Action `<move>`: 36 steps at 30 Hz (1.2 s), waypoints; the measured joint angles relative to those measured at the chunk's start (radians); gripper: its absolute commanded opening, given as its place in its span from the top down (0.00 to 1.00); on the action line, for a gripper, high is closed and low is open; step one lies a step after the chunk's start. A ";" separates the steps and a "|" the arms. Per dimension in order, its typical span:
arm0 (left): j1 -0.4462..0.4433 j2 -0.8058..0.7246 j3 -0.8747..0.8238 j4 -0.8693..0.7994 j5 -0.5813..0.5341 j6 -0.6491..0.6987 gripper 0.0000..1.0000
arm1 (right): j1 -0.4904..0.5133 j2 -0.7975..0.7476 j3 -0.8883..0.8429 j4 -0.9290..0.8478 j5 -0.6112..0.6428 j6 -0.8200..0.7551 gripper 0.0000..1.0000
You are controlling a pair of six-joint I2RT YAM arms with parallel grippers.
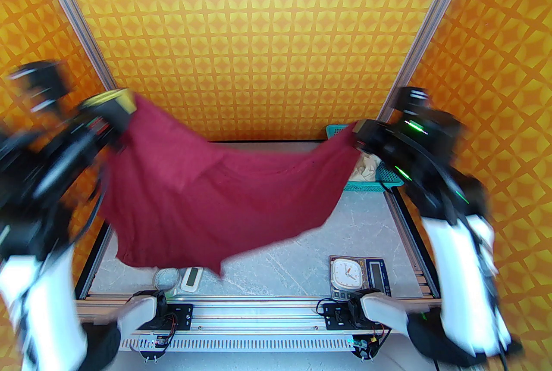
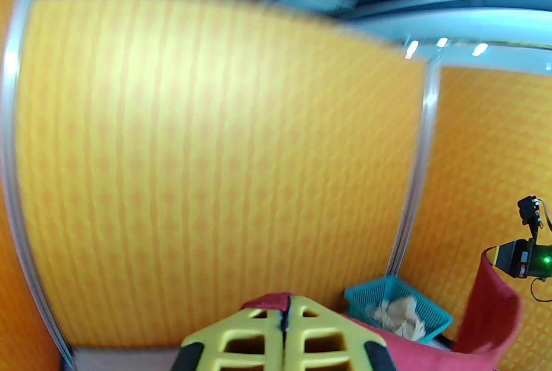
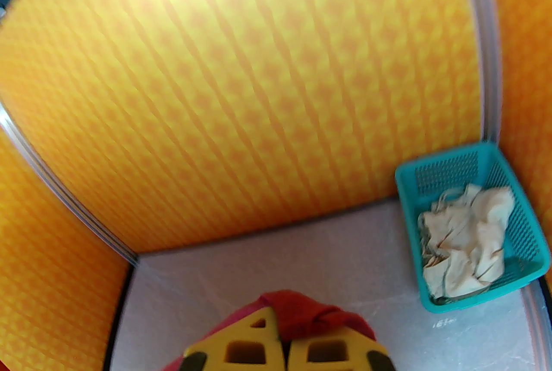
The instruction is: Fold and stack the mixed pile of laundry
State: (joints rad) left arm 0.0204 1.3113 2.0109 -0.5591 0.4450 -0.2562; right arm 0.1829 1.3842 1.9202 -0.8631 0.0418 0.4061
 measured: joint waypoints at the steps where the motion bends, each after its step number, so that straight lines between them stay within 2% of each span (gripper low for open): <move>1: 0.000 0.071 0.003 0.023 -0.005 -0.002 1.00 | 0.000 0.067 0.024 0.014 -0.005 0.000 1.00; 5: 0.013 0.325 0.086 0.081 -0.025 -0.020 1.00 | -0.018 0.288 0.149 0.075 -0.028 0.000 1.00; 8: 0.032 0.529 0.299 0.109 -0.035 -0.019 1.00 | -0.050 0.442 0.329 0.124 -0.063 0.013 1.00; 11: 0.060 0.715 0.595 0.129 -0.039 -0.028 1.00 | -0.085 0.562 0.547 0.145 -0.095 0.048 1.00; 13: 0.082 0.758 0.700 0.153 -0.043 -0.036 1.00 | -0.108 0.622 0.694 0.158 -0.116 0.074 1.00; 16: 0.103 0.715 0.696 0.200 -0.045 -0.051 1.00 | -0.127 0.606 0.729 0.193 -0.136 0.103 1.00; 20: 0.108 0.531 0.512 0.241 -0.046 -0.052 1.00 | -0.136 0.477 0.546 0.281 -0.164 0.138 1.00; 23: 0.105 0.326 0.247 0.287 -0.045 -0.049 1.00 | -0.138 0.382 0.367 0.328 -0.190 0.159 1.00; 29: 0.105 0.015 -0.337 0.394 -0.038 -0.081 1.00 | -0.141 0.206 -0.153 0.441 -0.246 0.187 1.00; 33: 0.105 -0.096 -0.724 0.401 -0.029 -0.134 1.00 | -0.148 0.136 -0.528 0.484 -0.275 0.194 1.00; 36: 0.104 -0.158 -0.946 0.362 -0.025 -0.167 1.00 | -0.153 0.105 -0.763 0.507 -0.282 0.196 1.00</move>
State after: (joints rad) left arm 0.1246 1.1530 1.0645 -0.1974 0.4202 -0.4236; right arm 0.0299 1.4891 1.1576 -0.3557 -0.2401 0.6022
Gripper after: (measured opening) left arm 0.036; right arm 0.045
